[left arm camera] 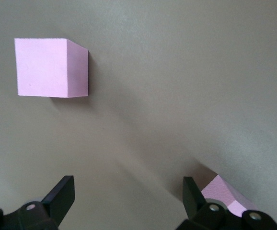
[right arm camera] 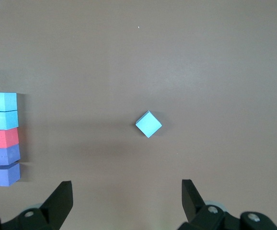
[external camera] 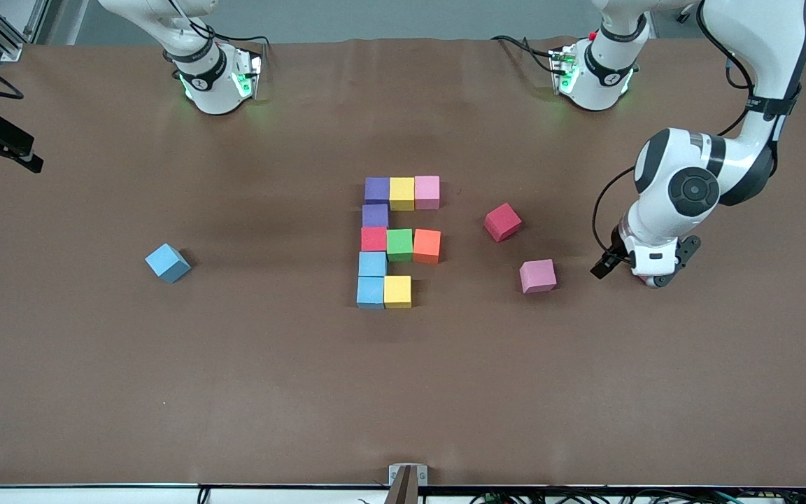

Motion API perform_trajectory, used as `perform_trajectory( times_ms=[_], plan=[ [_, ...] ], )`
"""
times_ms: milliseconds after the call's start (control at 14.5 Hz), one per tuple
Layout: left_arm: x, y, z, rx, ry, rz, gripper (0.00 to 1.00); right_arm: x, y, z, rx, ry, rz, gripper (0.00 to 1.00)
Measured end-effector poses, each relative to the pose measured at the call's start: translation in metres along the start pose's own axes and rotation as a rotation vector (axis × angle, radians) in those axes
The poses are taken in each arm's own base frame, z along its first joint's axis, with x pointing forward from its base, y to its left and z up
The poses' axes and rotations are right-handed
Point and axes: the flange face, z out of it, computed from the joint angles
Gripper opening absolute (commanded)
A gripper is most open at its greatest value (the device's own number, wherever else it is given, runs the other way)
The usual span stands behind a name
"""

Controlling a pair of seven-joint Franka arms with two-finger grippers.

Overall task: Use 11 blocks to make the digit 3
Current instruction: 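Move the left gripper to the pink cube, then grasp the pink cube with the left gripper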

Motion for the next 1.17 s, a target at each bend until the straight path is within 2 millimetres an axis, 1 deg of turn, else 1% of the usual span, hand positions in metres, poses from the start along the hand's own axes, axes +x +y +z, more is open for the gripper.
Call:
perform_trajectory(
  times_ms=[138, 276, 552, 690, 897, 1174],
  plan=[
    [-0.006, 0.003, 0.005, -0.008, -0.001, 0.054, 0.99, 0.0, 0.0, 0.0, 0.0, 0.0, 0.0, 1.0],
    [-0.012, 0.009, 0.011, -0.021, -0.003, 0.141, 0.95, 0.0, 0.0, 0.0, 0.0, 0.0, 0.0, 1.0],
    [-0.04, 0.033, 0.033, -0.068, -0.017, 0.248, 0.94, 0.0, 0.0, 0.0, 0.0, 0.0, 0.0, 1.0],
    [-0.052, 0.043, 0.039, -0.076, -0.024, 0.314, 0.94, 0.0, 0.0, 0.0, 0.0, 0.0, 0.0, 1.0],
    [-0.059, 0.052, 0.04, -0.084, -0.028, 0.376, 0.94, 0.0, 0.0, 0.0, 0.0, 0.0, 0.0, 1.0],
    [-0.075, 0.071, 0.036, -0.1, -0.022, 0.419, 0.94, 0.0, 0.0, 0.0, 0.0, 0.0, 0.0, 1.0]
  ],
)
